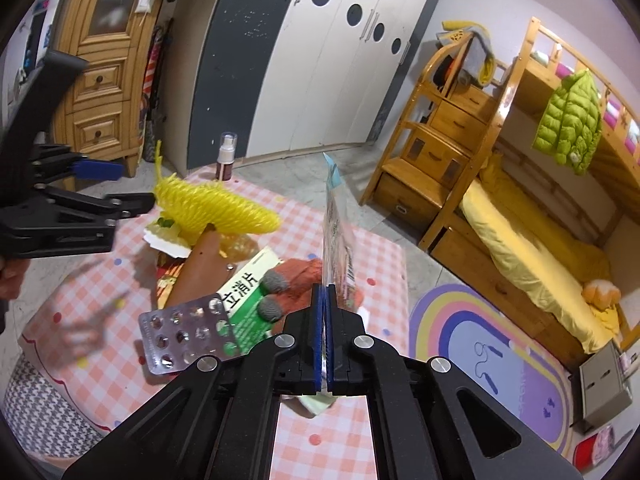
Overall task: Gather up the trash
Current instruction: 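Grasp the yellow foam net with the left gripper while the right gripper pinches a plastic wrapper, then carry the yellow foam net to the wastebasket and open the left gripper, then grasp the orange peel with the right gripper from the pile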
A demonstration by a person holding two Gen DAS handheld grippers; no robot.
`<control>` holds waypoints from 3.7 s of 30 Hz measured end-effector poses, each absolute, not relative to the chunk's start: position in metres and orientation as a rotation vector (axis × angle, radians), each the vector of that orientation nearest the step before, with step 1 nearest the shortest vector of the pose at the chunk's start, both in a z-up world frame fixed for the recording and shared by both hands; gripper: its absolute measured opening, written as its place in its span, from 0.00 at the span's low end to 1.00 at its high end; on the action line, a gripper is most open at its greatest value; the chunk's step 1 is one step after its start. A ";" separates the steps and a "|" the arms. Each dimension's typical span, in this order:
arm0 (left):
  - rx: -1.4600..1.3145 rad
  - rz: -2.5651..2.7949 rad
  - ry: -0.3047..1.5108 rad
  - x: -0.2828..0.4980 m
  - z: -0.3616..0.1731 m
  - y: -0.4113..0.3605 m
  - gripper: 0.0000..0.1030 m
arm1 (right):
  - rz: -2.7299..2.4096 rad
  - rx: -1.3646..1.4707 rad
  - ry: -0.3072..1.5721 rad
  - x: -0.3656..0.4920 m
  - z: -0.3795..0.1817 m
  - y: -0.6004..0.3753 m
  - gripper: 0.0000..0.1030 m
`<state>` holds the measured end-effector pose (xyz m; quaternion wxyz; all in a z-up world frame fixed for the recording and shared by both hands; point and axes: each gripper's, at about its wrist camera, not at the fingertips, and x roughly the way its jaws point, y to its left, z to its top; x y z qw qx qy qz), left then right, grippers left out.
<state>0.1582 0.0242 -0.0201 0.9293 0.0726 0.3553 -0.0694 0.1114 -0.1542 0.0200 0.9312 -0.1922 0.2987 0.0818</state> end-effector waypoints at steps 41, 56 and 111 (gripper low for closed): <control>0.137 -0.706 0.657 0.069 -0.016 -0.248 0.05 | -0.179 0.080 0.716 0.002 -0.035 -0.392 0.01; 0.172 -0.799 0.812 0.104 -0.081 -0.348 0.06 | -0.267 0.282 0.842 0.032 -0.124 -0.479 0.01; 0.043 -0.118 0.800 0.061 -0.070 0.025 0.87 | 0.314 -0.025 0.775 0.067 -0.056 -0.156 0.51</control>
